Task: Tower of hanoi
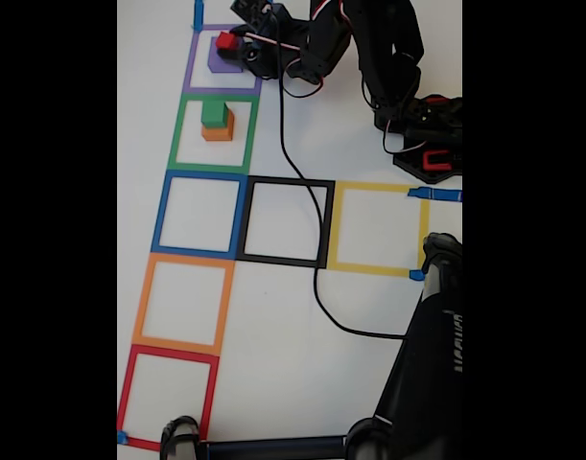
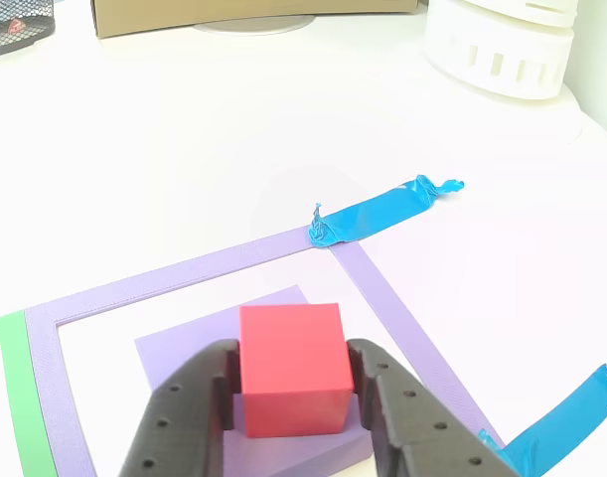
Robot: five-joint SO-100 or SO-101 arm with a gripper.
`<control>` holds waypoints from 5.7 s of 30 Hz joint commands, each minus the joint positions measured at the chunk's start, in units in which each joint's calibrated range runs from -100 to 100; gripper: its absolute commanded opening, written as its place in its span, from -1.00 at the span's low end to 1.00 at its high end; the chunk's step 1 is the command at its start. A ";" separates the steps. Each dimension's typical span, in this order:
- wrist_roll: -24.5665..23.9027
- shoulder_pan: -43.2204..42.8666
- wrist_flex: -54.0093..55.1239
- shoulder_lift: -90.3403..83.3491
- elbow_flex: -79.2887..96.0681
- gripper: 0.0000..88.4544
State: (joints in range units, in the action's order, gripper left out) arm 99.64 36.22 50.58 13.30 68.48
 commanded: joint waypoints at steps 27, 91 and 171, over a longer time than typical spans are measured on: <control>0.36 -4.01 -70.67 -47.01 -12.66 -1.00; 0.36 -31.23 -43.86 -44.50 5.61 -1.00; 0.36 6.73 -146.70 -49.83 -78.03 -0.71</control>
State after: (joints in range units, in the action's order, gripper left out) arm 100.00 40.55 -95.32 -36.77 -6.51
